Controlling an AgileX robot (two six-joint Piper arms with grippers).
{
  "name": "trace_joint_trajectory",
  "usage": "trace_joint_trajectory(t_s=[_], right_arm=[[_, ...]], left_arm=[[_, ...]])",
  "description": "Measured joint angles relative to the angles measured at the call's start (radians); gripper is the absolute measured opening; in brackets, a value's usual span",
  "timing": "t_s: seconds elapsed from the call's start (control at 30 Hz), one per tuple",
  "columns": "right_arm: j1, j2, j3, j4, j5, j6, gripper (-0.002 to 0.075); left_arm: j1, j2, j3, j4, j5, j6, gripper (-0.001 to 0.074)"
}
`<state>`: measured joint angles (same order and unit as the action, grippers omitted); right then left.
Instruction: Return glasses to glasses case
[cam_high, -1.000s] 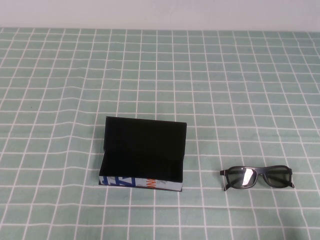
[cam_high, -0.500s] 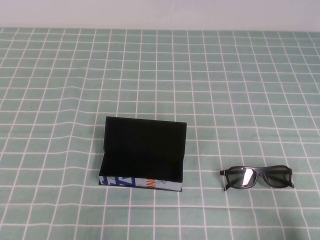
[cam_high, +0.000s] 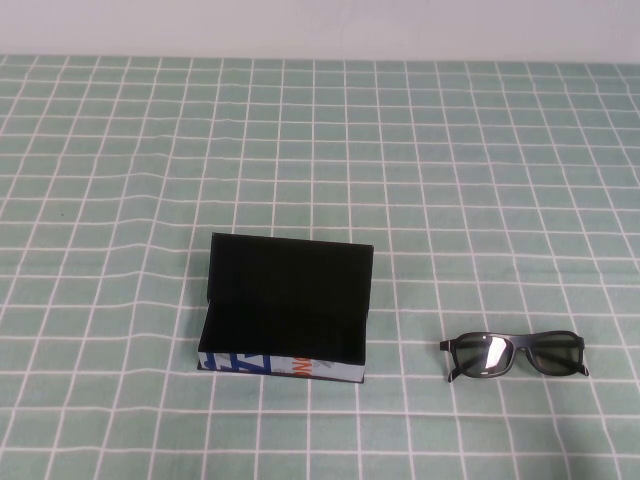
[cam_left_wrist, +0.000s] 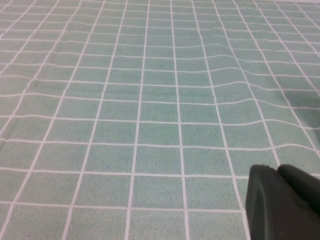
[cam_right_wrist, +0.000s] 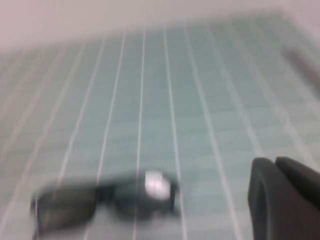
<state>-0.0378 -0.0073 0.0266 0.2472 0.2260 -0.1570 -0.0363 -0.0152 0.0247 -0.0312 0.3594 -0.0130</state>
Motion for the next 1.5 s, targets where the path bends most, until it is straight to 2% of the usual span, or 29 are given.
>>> trace_joint_trajectory(t_s=[0.37, 0.47, 0.63, 0.73, 0.8, 1.0, 1.33, 1.5], right_arm=[[0.000, 0.000, 0.000, 0.011, -0.456, 0.000, -0.0013], [0.000, 0.000, 0.000, 0.011, -0.652, 0.000, -0.0013], [0.000, -0.004, -0.015, 0.015, -1.093, 0.007, -0.0013], [0.000, -0.007, -0.138, 0.019, -1.126, 0.011, -0.0013], [0.000, -0.007, -0.266, 0.019, -1.028, 0.011, -0.0013], [0.000, 0.083, -0.780, 0.013, -0.418, 0.013, -0.0013], [0.000, 0.622, -1.488, -0.006, 0.450, 0.009, -0.0013], [0.034, 0.883, -1.675, 0.009, 0.725, 0.008, -0.0013]], left_arm=[[0.000, 0.000, 0.000, 0.000, 0.000, 0.000, -0.0004], [0.000, 0.000, 0.000, 0.000, 0.000, 0.000, -0.0004], [0.000, 0.000, 0.000, 0.000, 0.000, 0.000, -0.0004], [0.000, 0.000, 0.000, 0.000, 0.000, 0.000, -0.0004], [0.000, 0.000, 0.000, 0.000, 0.000, 0.000, -0.0004], [0.000, 0.000, 0.000, 0.000, 0.000, 0.000, -0.0004], [0.000, 0.000, 0.000, 0.000, 0.002, 0.000, -0.0004], [0.000, 0.000, 0.000, 0.000, 0.002, 0.000, -0.0004]])
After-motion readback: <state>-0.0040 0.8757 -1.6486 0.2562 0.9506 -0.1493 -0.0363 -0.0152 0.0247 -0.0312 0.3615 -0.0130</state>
